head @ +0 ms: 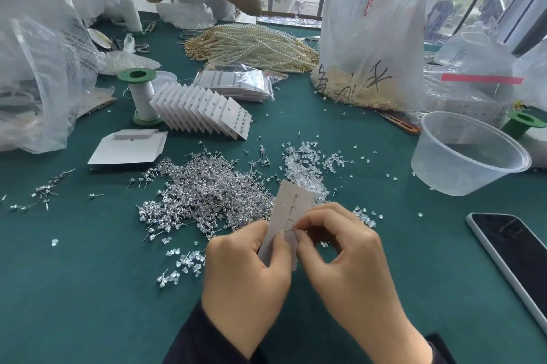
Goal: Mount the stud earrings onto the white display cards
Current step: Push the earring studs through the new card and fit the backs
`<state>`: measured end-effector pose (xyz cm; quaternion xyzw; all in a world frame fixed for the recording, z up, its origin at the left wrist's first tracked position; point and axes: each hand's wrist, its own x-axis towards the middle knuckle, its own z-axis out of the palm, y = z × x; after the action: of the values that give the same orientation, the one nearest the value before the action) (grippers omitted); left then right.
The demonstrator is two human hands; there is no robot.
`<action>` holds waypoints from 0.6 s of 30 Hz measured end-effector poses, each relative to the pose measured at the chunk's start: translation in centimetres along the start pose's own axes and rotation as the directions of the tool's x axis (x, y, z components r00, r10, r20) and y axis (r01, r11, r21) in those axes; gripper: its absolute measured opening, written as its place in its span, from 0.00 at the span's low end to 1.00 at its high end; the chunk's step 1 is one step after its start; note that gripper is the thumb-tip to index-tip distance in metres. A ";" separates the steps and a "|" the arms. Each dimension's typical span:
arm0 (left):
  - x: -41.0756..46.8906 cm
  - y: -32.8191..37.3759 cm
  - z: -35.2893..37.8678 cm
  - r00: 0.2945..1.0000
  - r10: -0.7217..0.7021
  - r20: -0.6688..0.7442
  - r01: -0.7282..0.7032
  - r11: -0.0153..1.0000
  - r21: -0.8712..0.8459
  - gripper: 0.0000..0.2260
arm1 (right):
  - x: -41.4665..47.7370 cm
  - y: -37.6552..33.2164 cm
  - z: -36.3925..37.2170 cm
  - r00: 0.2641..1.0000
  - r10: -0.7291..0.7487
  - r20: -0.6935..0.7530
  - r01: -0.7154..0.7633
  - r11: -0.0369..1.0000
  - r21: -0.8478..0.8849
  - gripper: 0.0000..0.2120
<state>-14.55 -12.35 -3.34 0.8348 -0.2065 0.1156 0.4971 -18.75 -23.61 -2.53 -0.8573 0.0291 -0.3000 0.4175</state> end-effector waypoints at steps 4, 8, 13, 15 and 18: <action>-0.1 0.0 0.0 1.000 0.007 0.011 -0.007 1.000 0.017 0.14 | -0.2 0.0 0.1 0.999 -0.034 0.008 0.034 0.999 -0.020 0.02; -0.1 0.1 0.1 1.000 0.002 -0.004 -0.002 0.999 0.045 0.15 | -0.3 0.0 0.2 0.997 -0.053 -0.061 0.053 0.999 -0.004 0.03; -0.1 0.2 0.1 1.000 0.004 -0.003 -0.004 0.998 0.061 0.14 | -0.3 0.0 0.3 0.998 -0.044 -0.052 0.045 0.999 0.010 0.03; -0.1 0.3 0.0 1.000 0.009 0.004 -0.009 0.997 0.074 0.14 | -0.3 0.0 0.4 0.998 -0.046 -0.048 0.046 0.999 0.001 0.03; 0.0 0.5 0.0 0.999 0.040 0.008 -0.040 0.994 0.098 0.16 | -0.3 0.1 0.4 0.997 -0.070 -0.026 0.069 0.997 -0.029 0.03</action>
<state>-14.76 -12.52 -2.97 0.8542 -0.2186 0.1330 0.4526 -18.76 -23.31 -2.92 -0.8594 0.0092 -0.3255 0.3943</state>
